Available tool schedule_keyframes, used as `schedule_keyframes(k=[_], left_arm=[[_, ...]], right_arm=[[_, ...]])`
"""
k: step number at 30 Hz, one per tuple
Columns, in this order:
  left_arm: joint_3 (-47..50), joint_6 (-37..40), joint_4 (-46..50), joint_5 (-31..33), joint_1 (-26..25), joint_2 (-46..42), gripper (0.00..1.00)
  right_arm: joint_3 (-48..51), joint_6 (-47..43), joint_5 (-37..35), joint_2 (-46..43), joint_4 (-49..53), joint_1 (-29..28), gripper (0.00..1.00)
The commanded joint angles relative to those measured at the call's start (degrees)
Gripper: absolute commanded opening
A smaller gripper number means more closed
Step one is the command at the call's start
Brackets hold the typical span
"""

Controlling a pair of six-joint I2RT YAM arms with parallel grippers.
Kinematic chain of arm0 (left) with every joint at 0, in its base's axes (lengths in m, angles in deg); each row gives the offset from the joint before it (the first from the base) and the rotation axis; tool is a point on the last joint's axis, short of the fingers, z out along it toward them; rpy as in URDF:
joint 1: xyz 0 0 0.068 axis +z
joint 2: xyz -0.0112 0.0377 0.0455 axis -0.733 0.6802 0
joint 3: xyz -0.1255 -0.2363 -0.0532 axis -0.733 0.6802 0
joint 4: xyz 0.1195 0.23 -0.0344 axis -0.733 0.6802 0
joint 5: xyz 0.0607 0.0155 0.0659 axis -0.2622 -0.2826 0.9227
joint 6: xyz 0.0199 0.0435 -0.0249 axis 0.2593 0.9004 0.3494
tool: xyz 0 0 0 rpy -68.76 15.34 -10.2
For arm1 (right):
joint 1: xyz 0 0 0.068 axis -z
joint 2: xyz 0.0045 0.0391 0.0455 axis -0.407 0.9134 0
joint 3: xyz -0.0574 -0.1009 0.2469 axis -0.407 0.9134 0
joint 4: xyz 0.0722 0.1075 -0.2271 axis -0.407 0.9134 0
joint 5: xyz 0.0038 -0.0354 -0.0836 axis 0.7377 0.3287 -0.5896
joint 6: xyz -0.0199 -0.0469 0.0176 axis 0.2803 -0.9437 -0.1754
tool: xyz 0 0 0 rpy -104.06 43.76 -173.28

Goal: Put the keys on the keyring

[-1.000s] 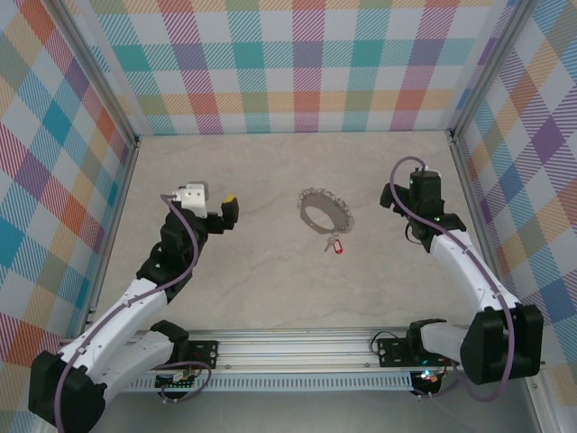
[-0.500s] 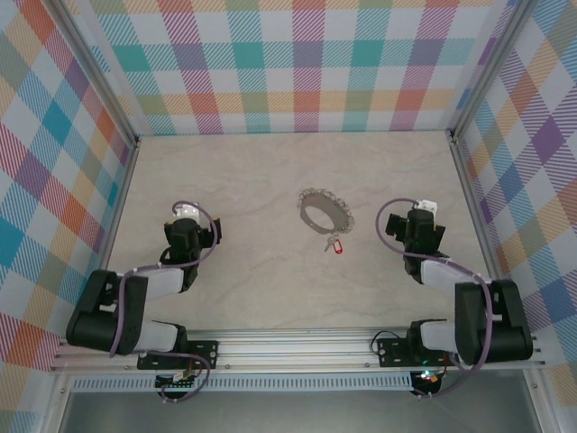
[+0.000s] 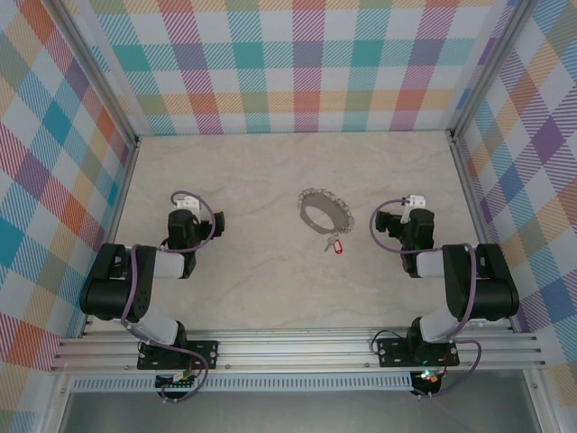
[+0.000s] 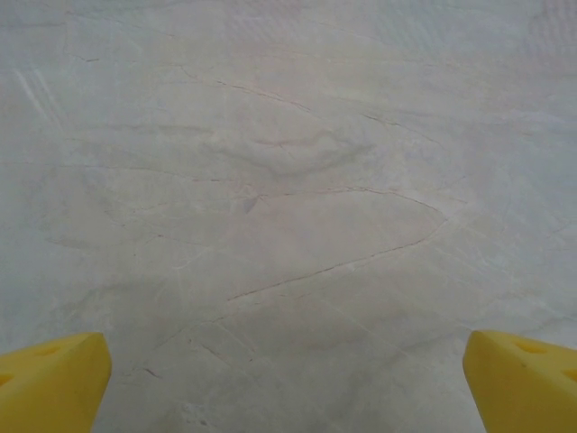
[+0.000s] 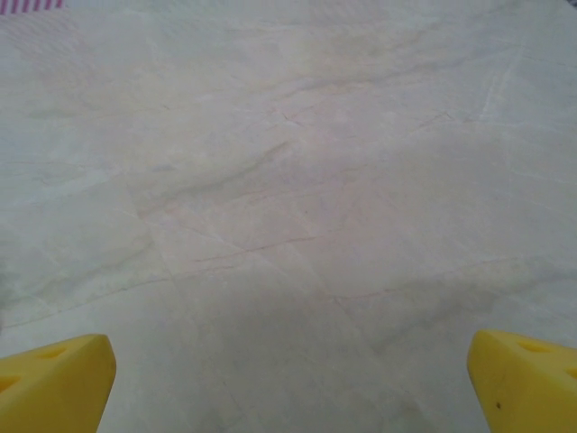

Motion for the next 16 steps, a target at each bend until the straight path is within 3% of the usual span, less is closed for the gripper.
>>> schedule_keyframes(k=[1, 16], left_arm=[[-1.0, -0.8, -0.3, -1.9, 1.1, 0.0, 1.00], [-0.4, -0.4, -1.1, -1.3, 0.8, -0.5, 1.00]], right_arm=[[-0.9, -1.3, 2.7, -0.3, -3.8, 0.4, 1.00], [-1.3, -2.4, 5.4, -0.6, -2.8, 0.4, 1.00]])
